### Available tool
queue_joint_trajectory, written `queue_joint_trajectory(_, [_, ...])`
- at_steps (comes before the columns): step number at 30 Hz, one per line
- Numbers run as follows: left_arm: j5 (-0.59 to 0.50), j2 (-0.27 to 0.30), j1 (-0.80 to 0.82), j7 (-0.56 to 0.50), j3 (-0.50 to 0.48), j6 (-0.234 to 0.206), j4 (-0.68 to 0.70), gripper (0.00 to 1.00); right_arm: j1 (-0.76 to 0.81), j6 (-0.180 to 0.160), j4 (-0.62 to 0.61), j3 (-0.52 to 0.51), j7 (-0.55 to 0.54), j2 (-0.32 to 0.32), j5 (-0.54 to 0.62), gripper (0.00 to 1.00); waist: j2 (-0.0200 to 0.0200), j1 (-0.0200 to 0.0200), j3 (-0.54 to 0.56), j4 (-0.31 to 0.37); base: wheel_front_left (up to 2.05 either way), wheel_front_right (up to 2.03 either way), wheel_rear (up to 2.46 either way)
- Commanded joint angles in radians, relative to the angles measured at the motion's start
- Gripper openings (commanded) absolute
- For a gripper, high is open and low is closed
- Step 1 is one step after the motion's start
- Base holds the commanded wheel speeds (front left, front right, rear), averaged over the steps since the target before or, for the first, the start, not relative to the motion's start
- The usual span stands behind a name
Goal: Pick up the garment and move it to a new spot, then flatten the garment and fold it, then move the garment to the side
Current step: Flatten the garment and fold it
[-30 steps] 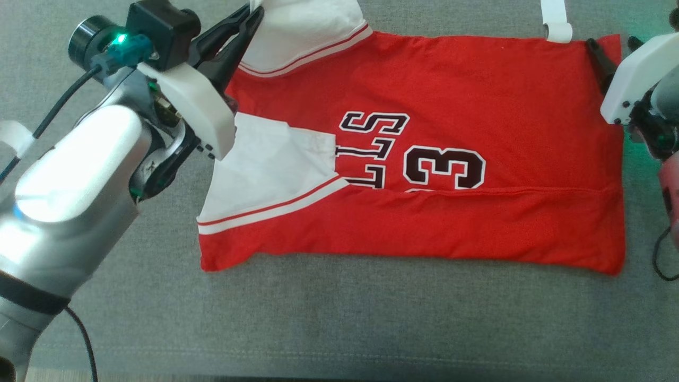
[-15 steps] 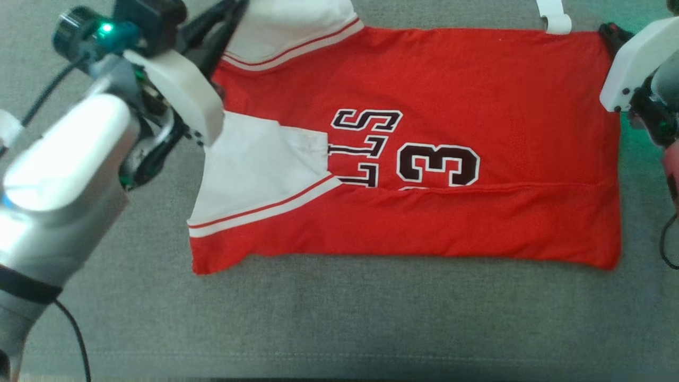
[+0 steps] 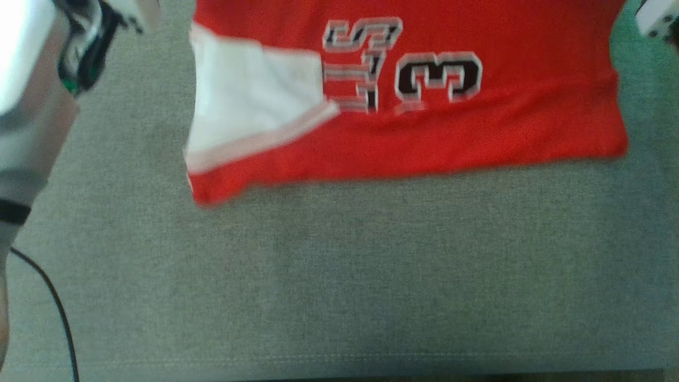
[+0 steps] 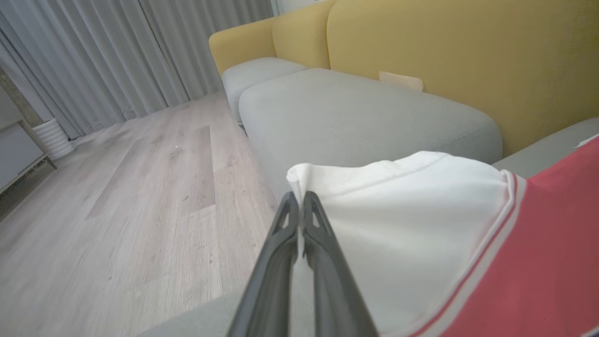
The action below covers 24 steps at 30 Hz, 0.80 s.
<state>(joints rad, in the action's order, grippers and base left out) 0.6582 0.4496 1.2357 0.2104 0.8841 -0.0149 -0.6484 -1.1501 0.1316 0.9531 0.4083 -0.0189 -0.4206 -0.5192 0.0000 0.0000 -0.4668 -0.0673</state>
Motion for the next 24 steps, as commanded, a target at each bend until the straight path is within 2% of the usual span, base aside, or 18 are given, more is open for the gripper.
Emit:
queue_joint_trajectory(1, [-0.008,0.036,0.065,0.014,-0.056,-0.01,-0.002,0.0,-0.026,-0.001,-0.018,-0.003,0.025,0.003,-0.005,0.0,0.0,0.0,0.0,0.002,0.0,0.0,0.0])
queue_joint_trajectory(7, [-0.025,-0.01,0.101,0.046,-0.072,0.013,-0.084,0.0,-0.031,-0.001,0.009,0.007,0.1,0.028,-0.031,0.0,0.0,0.0,0.017,0.007,0.0,0.0,0.0])
queue_joint_trajectory(13, [-0.053,-0.015,0.016,0.051,-0.041,0.067,-0.076,0.0,0.054,-0.001,-0.04,0.077,0.087,0.007,-0.109,0.0,0.0,0.0,0.054,0.001,0.0,0.0,0.0])
queue_joint_trajectory(18, [-0.065,0.024,-0.1,0.051,-0.027,0.083,0.01,0.0,0.163,-0.001,-0.125,0.148,0.037,-0.06,-0.203,0.0,0.0,0.0,0.098,-0.012,0.0,0.0,0.0])
queue_joint_trajectory(24, [-0.062,0.104,-0.233,0.021,0.013,0.087,0.139,0.0,0.276,-0.001,-0.22,0.224,-0.038,-0.148,-0.301,0.0,0.0,0.0,0.152,-0.025,0.0,0.0,0.0])
